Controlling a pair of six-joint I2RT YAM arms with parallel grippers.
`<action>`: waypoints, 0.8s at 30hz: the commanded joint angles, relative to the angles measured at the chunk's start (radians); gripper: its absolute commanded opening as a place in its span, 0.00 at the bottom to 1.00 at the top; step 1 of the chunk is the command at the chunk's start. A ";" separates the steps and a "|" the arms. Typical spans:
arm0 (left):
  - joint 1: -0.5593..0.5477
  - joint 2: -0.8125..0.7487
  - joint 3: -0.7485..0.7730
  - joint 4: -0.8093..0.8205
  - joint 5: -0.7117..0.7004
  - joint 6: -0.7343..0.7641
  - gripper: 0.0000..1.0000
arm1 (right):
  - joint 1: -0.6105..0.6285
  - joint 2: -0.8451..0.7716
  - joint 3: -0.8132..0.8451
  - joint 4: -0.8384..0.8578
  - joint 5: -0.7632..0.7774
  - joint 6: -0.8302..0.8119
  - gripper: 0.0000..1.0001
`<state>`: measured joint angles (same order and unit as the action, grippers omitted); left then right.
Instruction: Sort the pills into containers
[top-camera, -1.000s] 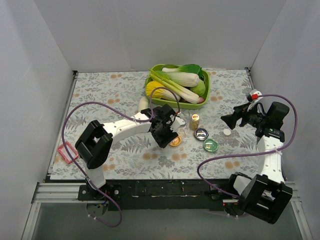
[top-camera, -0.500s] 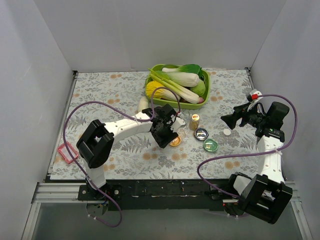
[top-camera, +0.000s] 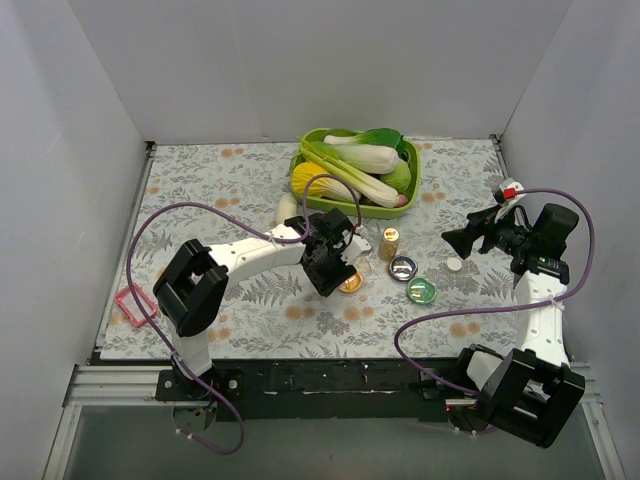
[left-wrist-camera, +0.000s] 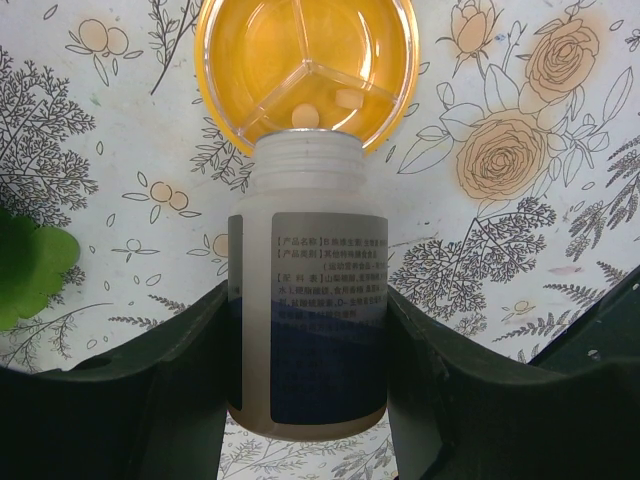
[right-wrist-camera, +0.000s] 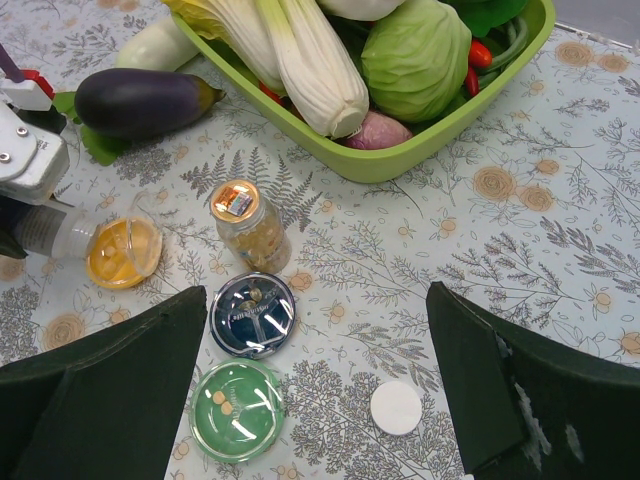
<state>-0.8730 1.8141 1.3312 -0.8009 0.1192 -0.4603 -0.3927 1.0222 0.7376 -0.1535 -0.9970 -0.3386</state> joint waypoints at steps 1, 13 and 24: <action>-0.004 0.002 0.040 -0.003 -0.006 0.009 0.00 | -0.006 -0.001 -0.001 0.028 -0.003 0.009 0.98; -0.009 0.010 0.051 -0.014 -0.015 0.009 0.00 | -0.006 -0.002 -0.003 0.029 -0.002 0.009 0.98; -0.015 0.017 0.059 -0.021 -0.029 0.012 0.00 | -0.009 -0.002 -0.003 0.028 -0.003 0.009 0.98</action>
<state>-0.8783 1.8278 1.3518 -0.8139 0.1070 -0.4599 -0.3927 1.0222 0.7376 -0.1535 -0.9970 -0.3386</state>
